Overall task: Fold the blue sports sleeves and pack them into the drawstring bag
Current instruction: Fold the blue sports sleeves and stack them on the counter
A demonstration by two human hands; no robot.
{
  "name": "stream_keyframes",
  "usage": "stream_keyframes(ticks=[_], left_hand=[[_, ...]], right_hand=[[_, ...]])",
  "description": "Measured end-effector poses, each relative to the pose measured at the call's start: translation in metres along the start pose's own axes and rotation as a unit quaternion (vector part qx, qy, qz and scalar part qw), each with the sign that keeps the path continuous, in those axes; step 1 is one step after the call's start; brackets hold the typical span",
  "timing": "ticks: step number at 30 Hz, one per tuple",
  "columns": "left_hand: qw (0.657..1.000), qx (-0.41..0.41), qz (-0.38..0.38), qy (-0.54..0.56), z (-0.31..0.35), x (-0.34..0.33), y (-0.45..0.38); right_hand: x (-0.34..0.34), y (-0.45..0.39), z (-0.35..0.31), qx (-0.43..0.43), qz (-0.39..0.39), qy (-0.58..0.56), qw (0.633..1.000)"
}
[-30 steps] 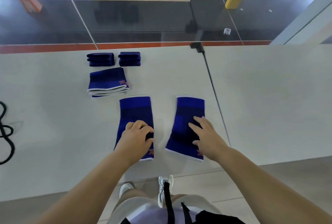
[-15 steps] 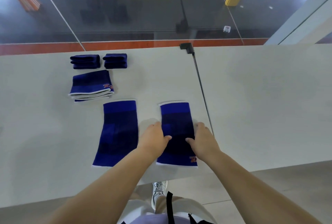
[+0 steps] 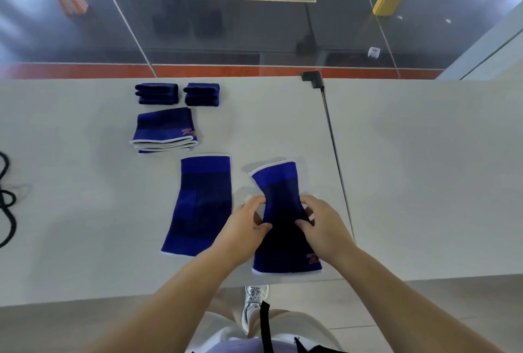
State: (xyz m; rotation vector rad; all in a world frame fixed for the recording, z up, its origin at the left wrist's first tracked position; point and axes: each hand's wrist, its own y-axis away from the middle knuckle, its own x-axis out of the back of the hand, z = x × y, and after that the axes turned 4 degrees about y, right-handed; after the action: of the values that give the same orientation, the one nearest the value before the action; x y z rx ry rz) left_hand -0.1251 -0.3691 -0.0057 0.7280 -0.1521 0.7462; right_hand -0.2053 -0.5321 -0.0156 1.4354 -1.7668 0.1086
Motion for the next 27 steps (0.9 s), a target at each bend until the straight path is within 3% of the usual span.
stream_keyframes(ticks=[4,10,17,21,27], left_hand=[[0.999,-0.02,0.044,0.018,-0.011,0.035,0.014],[0.996,0.029,0.066,0.049,-0.042,0.093,0.021],[0.996,0.071,0.054,0.024,-0.071,0.134,0.003],[0.997,0.069,0.036,0.016,-0.079,0.136,-0.006],[0.997,0.06,0.042,-0.012,-0.085,0.134,-0.012]], right_hand=[[-0.011,0.001,-0.032,0.03,-0.005,-0.064,0.997],[-0.045,-0.01,-0.082,0.01,-0.062,-0.114,0.991],[-0.085,-0.029,-0.114,0.006,-0.068,-0.076,0.995],[-0.098,-0.036,-0.113,-0.044,-0.044,-0.015,0.998],[-0.099,-0.039,-0.111,-0.095,-0.067,0.012,0.993]])
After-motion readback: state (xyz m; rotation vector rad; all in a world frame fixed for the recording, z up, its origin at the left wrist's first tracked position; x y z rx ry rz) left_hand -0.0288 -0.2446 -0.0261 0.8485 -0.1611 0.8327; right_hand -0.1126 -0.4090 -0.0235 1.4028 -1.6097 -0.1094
